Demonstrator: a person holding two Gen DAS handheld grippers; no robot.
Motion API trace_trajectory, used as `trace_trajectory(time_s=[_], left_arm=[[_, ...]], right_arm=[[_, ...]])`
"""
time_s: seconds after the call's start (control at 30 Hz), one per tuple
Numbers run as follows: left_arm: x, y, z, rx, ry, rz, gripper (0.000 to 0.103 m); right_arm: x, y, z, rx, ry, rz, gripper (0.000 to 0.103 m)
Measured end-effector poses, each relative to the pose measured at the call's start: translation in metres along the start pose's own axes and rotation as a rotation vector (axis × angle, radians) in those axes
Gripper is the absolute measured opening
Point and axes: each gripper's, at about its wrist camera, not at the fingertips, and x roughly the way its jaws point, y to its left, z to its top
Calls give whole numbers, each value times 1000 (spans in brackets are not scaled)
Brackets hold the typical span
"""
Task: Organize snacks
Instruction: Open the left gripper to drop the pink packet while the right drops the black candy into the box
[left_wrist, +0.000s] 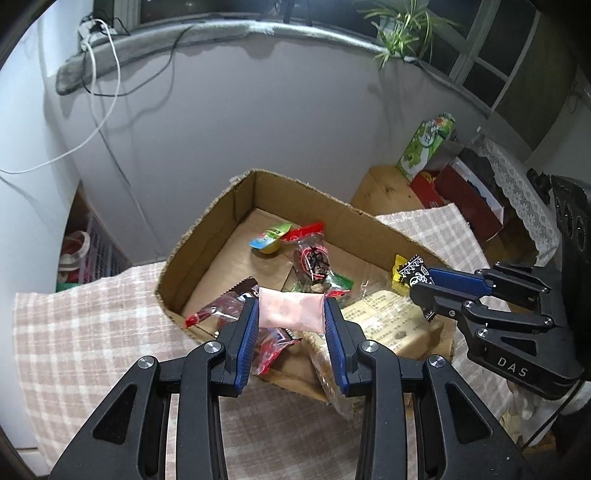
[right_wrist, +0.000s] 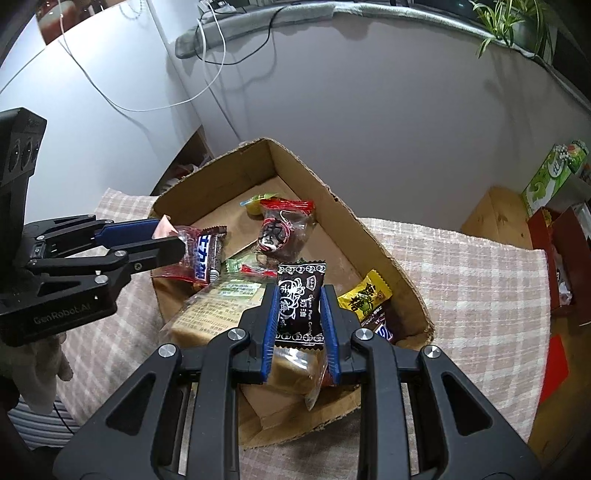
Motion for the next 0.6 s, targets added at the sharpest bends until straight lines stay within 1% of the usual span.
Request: trace_trajectory(time_s=[0.17,0.6], left_arm=[[10,2,7,-20,28,-3,33],[9,2,6,-6,25,8,35]], right_arm=[[4,3,1,-9,10,0,24],[7,-2,-3,-1,20,-14,24]])
